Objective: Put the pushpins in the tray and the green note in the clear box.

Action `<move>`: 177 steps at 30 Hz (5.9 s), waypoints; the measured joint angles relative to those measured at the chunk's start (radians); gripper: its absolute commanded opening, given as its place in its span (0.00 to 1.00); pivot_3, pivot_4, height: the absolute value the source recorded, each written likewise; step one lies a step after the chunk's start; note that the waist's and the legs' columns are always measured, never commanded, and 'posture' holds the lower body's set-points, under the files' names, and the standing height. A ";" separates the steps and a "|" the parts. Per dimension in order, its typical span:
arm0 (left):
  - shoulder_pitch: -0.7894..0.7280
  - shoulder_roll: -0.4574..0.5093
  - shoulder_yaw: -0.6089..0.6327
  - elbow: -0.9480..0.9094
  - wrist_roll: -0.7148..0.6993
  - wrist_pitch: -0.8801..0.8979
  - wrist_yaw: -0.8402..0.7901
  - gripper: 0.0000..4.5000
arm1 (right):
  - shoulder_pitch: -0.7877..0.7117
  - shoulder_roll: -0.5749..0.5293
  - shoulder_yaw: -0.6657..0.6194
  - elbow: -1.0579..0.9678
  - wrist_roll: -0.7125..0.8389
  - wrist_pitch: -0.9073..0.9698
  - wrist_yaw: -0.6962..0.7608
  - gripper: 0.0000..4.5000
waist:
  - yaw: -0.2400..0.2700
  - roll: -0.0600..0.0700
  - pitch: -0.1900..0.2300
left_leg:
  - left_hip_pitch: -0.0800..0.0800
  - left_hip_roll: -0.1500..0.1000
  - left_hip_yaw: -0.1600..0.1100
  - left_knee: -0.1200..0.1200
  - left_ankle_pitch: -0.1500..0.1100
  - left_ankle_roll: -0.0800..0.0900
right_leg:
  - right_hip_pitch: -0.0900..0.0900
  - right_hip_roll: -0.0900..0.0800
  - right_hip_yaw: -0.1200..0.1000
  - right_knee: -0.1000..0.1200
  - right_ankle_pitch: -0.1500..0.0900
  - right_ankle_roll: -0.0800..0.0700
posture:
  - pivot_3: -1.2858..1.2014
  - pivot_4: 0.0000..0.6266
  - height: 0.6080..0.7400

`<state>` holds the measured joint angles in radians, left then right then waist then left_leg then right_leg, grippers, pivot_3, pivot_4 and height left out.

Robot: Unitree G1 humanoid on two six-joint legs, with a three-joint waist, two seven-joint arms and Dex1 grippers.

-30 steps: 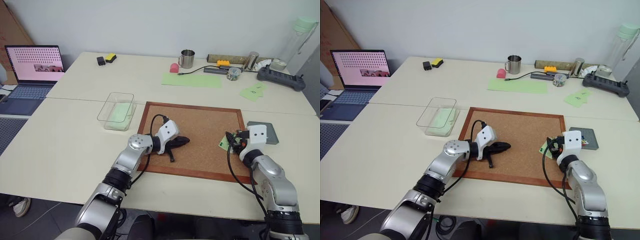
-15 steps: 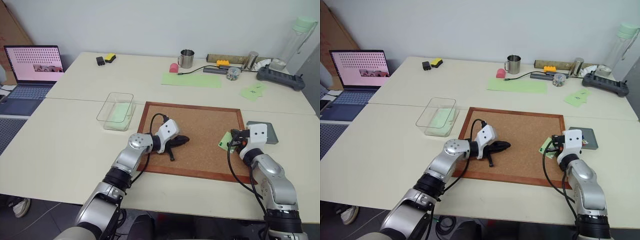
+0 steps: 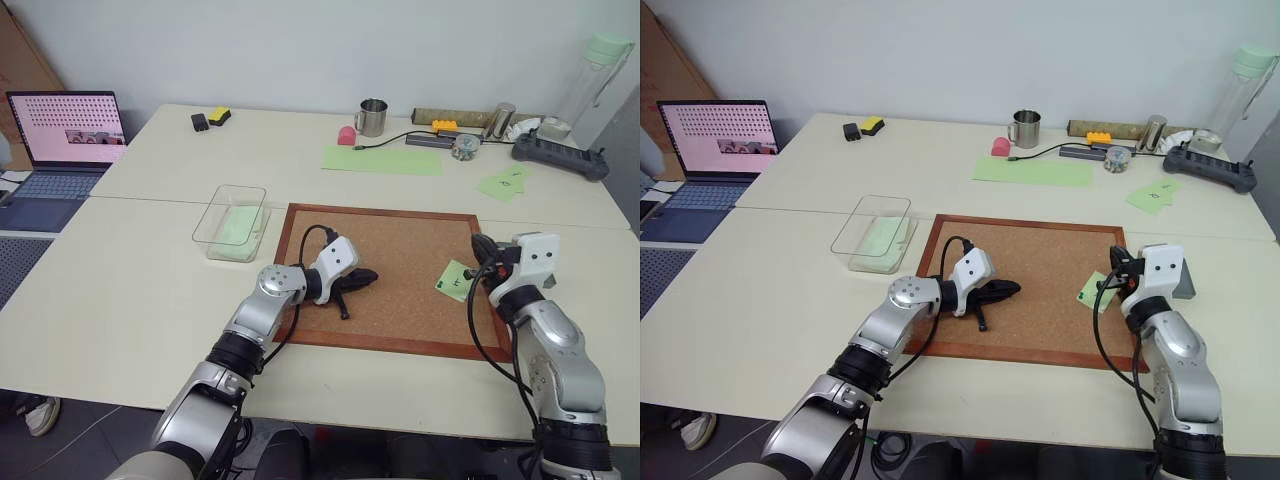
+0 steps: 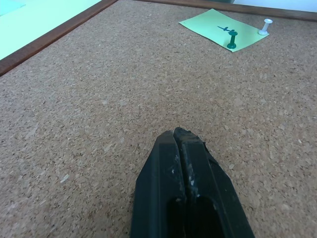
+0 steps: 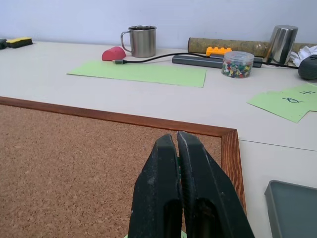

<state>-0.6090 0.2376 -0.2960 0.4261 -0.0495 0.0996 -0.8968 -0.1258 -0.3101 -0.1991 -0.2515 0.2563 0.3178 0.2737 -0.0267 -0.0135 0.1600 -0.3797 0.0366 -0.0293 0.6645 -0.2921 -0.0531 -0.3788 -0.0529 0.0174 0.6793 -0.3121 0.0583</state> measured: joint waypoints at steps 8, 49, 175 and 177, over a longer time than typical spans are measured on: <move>0.036 0.028 -0.022 -0.078 -0.014 0.048 -0.093 0.00 | -0.069 -0.064 -0.102 0.086 -0.036 0.045 -0.108 0.00 | 0.001 0.000 0.000 | 0.000 0.000 0.000 0.000 0.000 0.000 | 0.000 0.000 0.000 0.000 0.000 0.000 | 0.52 0.24 1.00; 0.062 0.052 -0.040 -0.138 -0.019 0.063 -0.136 0.00 | 0.111 -0.227 -0.112 -0.074 0.208 0.250 0.190 0.82 | 0.002 0.001 -0.001 | 0.000 0.000 0.000 0.000 0.000 0.000 | 0.001 0.000 0.000 -0.001 0.000 0.000 | 0.52 0.24 1.00; 0.048 0.053 -0.041 -0.111 -0.018 0.045 -0.153 0.00 | 0.006 -0.104 -0.161 0.071 0.121 0.107 -0.030 0.00 | 0.001 0.001 -0.001 | 0.002 0.000 0.000 0.000 0.000 0.000 | 0.002 0.000 0.000 -0.001 0.000 0.000 | 0.52 0.24 1.00; 0.050 0.051 -0.042 -0.111 -0.018 0.045 -0.152 0.00 | -0.044 -0.108 -0.178 0.112 0.121 0.120 -0.053 0.00 | 0.002 0.001 -0.001 | 0.001 0.000 0.000 0.000 0.000 0.000 | 0.002 0.000 0.000 -0.001 0.000 0.000 | 0.52 0.24 1.00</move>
<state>-0.5594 0.2884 -0.3375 0.3147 -0.0675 0.1448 -1.0486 -0.1702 -0.4176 -0.3767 -0.1392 0.3771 0.4380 0.2209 -0.0245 -0.0120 0.1592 -0.3782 0.0362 -0.0295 0.6642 -0.2921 -0.0527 -0.3766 -0.0532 0.0175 0.6784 -0.3121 0.0583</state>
